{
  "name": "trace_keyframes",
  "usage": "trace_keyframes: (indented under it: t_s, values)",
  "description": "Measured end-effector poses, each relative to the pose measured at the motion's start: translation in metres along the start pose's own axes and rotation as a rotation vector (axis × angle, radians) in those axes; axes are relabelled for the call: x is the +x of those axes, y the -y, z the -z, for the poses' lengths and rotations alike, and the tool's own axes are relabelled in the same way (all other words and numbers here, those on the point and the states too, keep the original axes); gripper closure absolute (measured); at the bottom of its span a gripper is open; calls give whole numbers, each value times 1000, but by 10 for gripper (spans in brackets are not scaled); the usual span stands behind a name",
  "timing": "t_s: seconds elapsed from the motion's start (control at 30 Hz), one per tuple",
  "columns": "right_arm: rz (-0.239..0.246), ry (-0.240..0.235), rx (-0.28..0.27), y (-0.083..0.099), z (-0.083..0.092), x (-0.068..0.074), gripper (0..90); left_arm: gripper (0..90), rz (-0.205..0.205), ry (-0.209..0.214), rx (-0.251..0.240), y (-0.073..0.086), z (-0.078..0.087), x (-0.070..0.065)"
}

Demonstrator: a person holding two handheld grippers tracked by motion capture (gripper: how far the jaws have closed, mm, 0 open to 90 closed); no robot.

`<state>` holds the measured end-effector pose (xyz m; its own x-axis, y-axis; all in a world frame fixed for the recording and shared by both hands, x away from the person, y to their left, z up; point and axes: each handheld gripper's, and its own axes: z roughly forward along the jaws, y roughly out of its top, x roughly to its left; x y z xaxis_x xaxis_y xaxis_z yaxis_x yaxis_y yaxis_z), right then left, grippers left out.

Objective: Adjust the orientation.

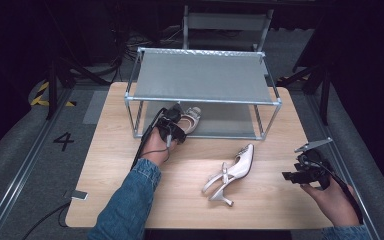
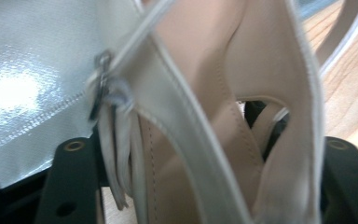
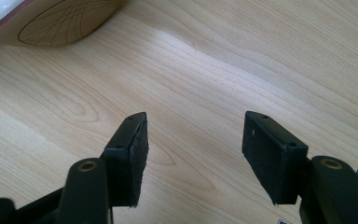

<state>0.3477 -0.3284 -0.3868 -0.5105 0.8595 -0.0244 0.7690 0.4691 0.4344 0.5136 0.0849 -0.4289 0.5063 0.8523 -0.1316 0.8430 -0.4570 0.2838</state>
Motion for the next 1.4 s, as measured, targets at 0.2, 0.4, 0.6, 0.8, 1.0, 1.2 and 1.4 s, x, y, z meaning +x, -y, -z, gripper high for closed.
trace_keyframes:
  t_s: [0.2,0.4,0.6,0.8,1.0,1.2,1.4]
  values:
    - [4,-6,1,-1,-1,0,406,259,-15,-4,-56,5,12,6]
    - [17,-16,4,-6,-4,2,405,202,-29,46,-141,15,27,4]
    - [29,-19,2,-11,-6,4,405,184,-61,-18,-153,24,46,-3]
    - [51,-29,3,-18,-10,6,406,183,-27,-26,-191,39,70,-12]
    - [62,-36,1,-26,-14,7,405,183,-32,-25,-214,55,88,-17]
    - [89,-46,-4,-35,-16,10,404,181,-32,-35,-164,68,90,-13]
    - [109,-58,-6,-43,-20,13,404,182,-24,-28,-119,79,82,-7]
